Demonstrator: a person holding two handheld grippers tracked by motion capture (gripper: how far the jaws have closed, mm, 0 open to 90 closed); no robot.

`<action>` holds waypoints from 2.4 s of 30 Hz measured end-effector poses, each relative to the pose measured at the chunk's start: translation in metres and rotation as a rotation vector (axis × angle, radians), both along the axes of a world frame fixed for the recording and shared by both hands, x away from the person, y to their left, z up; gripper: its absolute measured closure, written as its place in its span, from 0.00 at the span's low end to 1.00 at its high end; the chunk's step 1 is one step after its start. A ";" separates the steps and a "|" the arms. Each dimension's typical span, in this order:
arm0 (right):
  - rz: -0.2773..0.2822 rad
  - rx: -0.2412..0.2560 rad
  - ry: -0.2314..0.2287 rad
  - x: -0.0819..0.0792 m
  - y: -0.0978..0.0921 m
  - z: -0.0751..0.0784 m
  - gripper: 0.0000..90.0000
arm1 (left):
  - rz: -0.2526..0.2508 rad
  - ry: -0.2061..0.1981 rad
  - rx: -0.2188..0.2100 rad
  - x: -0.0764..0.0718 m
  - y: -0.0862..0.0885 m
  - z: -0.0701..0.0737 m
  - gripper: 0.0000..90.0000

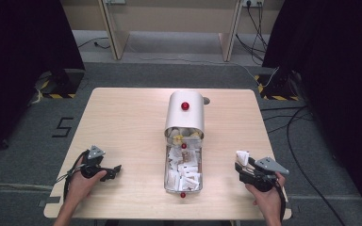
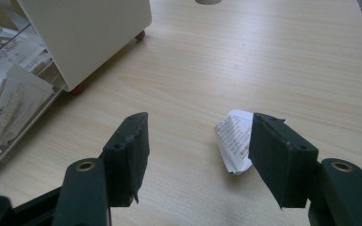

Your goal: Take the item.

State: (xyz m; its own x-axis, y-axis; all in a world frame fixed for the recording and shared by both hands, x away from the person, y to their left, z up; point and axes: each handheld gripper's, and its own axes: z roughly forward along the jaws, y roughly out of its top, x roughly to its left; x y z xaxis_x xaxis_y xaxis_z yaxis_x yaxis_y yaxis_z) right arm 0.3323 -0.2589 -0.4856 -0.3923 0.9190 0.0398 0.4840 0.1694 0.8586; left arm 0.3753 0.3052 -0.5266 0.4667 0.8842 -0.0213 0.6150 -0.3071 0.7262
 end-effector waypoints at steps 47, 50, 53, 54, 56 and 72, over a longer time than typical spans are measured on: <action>0.014 -0.006 0.058 -0.048 -0.001 -0.019 0.34 | -0.001 0.000 0.001 0.000 0.000 0.000 0.00; 0.012 -0.005 0.059 -0.051 -0.004 -0.021 0.34 | 0.000 0.000 0.001 0.000 0.000 0.000 0.00; 0.014 0.002 0.070 -0.052 -0.004 -0.024 0.34 | -0.001 0.000 0.001 0.000 0.000 0.000 0.00; 0.016 0.001 0.071 -0.053 -0.004 -0.024 0.34 | 0.000 0.000 0.001 0.000 0.000 0.000 0.00; 0.018 0.001 0.073 -0.054 -0.003 -0.025 0.34 | -0.001 0.000 0.001 0.000 0.000 0.000 0.00; 0.016 -0.009 0.080 -0.067 -0.003 -0.032 0.34 | -0.001 0.000 0.001 0.000 0.000 0.000 0.00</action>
State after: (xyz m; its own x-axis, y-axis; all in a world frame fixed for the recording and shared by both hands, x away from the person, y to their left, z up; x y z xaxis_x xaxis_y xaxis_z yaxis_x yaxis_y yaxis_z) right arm 0.2648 -0.2616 -0.5175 -0.4031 0.9130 0.0630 0.5478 0.1856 0.8158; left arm 0.3752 0.3052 -0.5266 0.4672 0.8839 -0.0207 0.6148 -0.3080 0.7261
